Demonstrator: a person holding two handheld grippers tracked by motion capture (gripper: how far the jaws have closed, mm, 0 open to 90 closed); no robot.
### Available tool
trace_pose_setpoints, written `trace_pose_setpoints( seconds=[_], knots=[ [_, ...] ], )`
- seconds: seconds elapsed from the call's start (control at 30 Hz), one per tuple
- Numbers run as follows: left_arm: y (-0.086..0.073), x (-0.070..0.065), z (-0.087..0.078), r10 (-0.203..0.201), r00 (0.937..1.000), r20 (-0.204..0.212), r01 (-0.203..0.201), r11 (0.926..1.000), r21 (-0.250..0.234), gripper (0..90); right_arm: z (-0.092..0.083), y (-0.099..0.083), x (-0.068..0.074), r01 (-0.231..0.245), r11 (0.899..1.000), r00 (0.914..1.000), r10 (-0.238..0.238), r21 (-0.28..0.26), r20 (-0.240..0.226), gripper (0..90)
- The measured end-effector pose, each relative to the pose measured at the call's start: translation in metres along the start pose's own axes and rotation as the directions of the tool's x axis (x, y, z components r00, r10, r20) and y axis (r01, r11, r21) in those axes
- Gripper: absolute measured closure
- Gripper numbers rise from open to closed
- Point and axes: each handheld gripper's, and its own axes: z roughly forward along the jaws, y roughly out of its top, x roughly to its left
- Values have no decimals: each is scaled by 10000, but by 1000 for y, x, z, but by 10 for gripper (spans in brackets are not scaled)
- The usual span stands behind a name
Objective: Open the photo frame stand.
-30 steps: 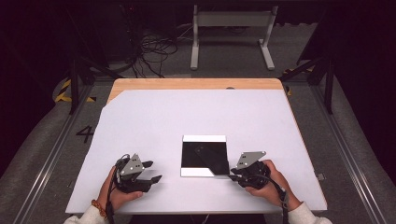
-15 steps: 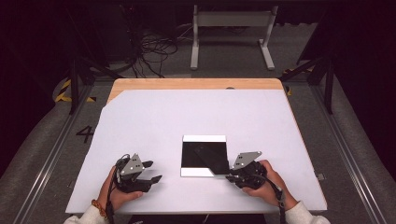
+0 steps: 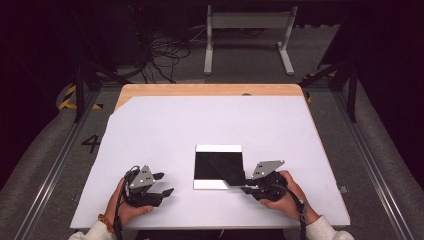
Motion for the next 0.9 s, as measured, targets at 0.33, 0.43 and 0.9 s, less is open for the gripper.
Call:
trace_pose_setpoints(
  seconds=[0.33,0.43,0.9],
  knots=[
    [1,-2,1,-13,10000,-4,13,10000,46,369,-4,-2,-10,-694,9949,9967,661,-734,-468,672],
    [1,-2,2,20,10000,19,-20,10000,78,367,-3,-1,-11,-779,9928,9960,735,-908,-513,671],
    [2,-3,5,50,10000,62,-51,9999,125,366,-2,3,-14,-1541,9753,9853,1398,-1584,-978,629]
  ],
)
